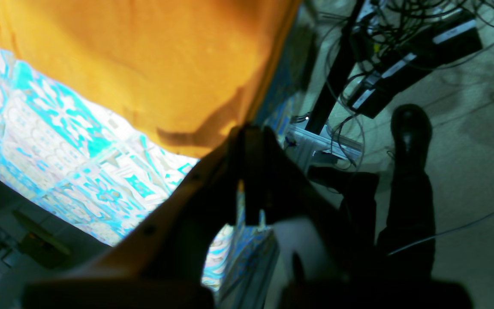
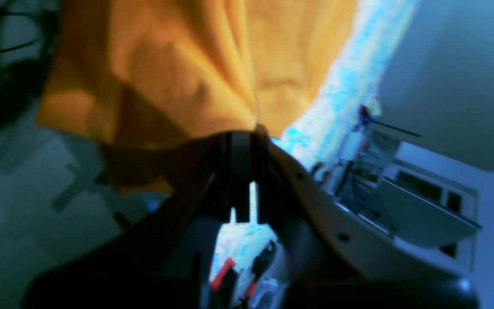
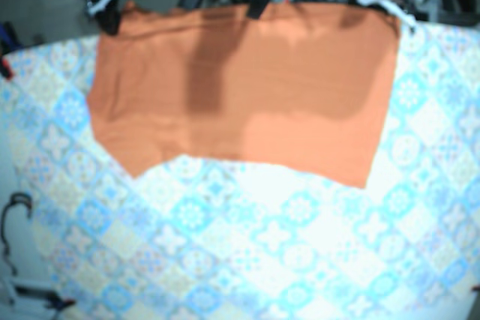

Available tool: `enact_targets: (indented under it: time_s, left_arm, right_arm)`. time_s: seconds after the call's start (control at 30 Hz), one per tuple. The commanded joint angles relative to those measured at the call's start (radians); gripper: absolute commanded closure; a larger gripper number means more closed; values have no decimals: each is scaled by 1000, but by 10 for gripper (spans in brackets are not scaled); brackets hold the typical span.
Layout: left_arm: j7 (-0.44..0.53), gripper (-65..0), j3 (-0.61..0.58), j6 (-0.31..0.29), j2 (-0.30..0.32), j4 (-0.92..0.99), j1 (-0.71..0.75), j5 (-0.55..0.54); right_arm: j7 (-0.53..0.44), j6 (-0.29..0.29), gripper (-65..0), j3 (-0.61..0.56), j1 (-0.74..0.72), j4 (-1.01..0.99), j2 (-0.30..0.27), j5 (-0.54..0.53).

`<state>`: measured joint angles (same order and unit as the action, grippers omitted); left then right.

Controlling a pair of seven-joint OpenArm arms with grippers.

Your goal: Fold the T-shirt properly

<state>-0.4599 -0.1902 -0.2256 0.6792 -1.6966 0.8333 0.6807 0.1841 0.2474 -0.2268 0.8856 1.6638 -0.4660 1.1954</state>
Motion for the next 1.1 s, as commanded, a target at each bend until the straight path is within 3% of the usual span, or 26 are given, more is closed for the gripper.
enact_targets:
  time_s: [0.0, 0.2, 0.47, 0.63, 1.07]
  left_arm:
    - [-3, 0, 7, 9, 0, -12, -4, 9]
    - [-6, 0, 30, 9, -2, -12, -35, 9]
    - [-3, 0, 125, 9, -2, -12, -85, -54]
    - [-3, 0, 137, 7, 0, -10, -136, -80]
    - [-9, 0, 137, 7, 0, -10, -233, -72]
  right_arm:
    - [2, 14, 0, 8, 16, 25, -9, -1]
    - [5, -82, 0, 2, -16, 39, -9, 1]
    - [5, -102, 0, -1, -73, 31, -7, -1]
    - [5, -168, 0, -1, -93, 29, -7, -2]
    - [4, -170, 0, 0, -93, -75, -7, -2]
